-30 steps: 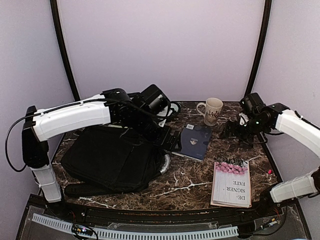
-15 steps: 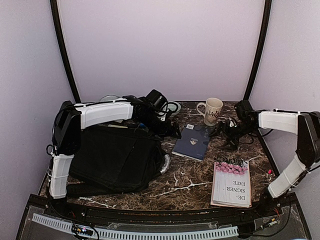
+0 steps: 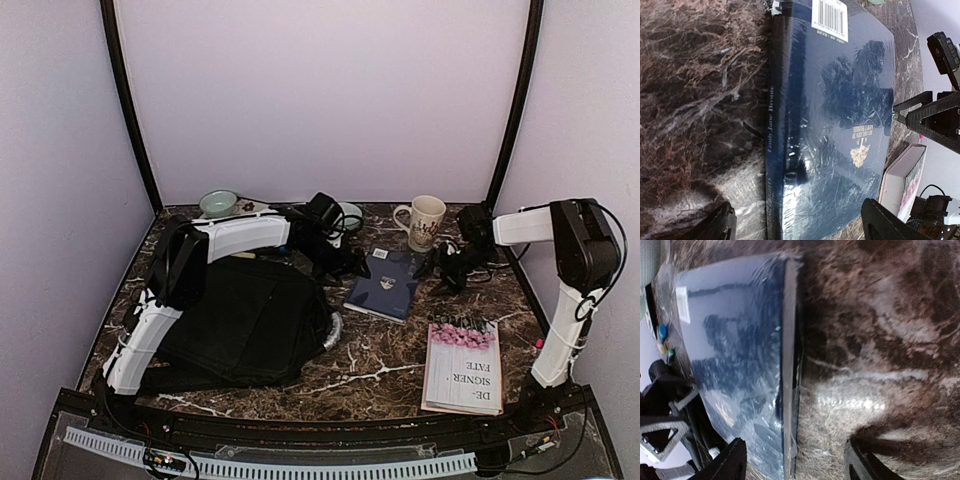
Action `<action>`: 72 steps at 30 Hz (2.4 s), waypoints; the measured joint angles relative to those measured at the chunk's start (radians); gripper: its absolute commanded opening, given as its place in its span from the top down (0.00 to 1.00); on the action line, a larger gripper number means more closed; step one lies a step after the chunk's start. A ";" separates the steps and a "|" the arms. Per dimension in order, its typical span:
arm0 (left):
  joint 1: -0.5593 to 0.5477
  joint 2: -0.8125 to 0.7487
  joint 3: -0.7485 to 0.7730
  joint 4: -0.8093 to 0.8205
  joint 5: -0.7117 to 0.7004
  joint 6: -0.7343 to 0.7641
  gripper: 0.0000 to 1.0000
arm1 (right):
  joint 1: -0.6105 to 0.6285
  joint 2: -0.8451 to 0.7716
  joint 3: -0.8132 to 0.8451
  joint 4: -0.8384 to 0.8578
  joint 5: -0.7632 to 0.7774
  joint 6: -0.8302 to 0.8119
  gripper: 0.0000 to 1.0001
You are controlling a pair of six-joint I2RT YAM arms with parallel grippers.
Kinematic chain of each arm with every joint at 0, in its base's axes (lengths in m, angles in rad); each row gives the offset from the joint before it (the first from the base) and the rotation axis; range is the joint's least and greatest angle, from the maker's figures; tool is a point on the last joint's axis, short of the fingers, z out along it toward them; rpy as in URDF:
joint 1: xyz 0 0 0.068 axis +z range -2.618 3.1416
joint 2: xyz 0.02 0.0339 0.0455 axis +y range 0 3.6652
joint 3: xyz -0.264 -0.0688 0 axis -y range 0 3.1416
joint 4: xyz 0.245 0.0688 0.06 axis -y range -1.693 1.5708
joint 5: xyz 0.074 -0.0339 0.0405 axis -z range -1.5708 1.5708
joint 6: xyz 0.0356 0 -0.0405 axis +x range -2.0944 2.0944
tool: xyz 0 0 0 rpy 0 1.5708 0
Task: Pack the student bag
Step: Move the book to the center of the board.
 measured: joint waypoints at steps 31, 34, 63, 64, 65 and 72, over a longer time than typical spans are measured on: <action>0.043 -0.190 -0.425 0.196 0.333 -0.225 0.15 | 0.201 0.030 -0.113 0.373 -0.021 0.106 0.86; 0.034 -0.219 -0.466 0.224 0.315 -0.278 0.17 | 0.202 -0.002 -0.170 0.412 -0.046 0.126 0.94; -0.201 -0.780 -0.777 0.380 0.039 -0.428 0.17 | 0.469 -0.002 -0.152 0.430 -0.214 0.227 1.00; -0.200 -0.803 -0.797 0.418 0.036 -0.431 0.17 | 0.496 -0.001 -0.138 0.435 -0.240 0.232 1.00; -0.197 -0.819 -0.811 0.438 0.028 -0.433 0.16 | 0.520 -0.001 -0.125 0.443 -0.262 0.237 1.00; -0.172 -0.917 -0.913 0.375 -0.064 -0.423 0.16 | 0.595 0.016 -0.096 0.472 -0.322 0.260 0.99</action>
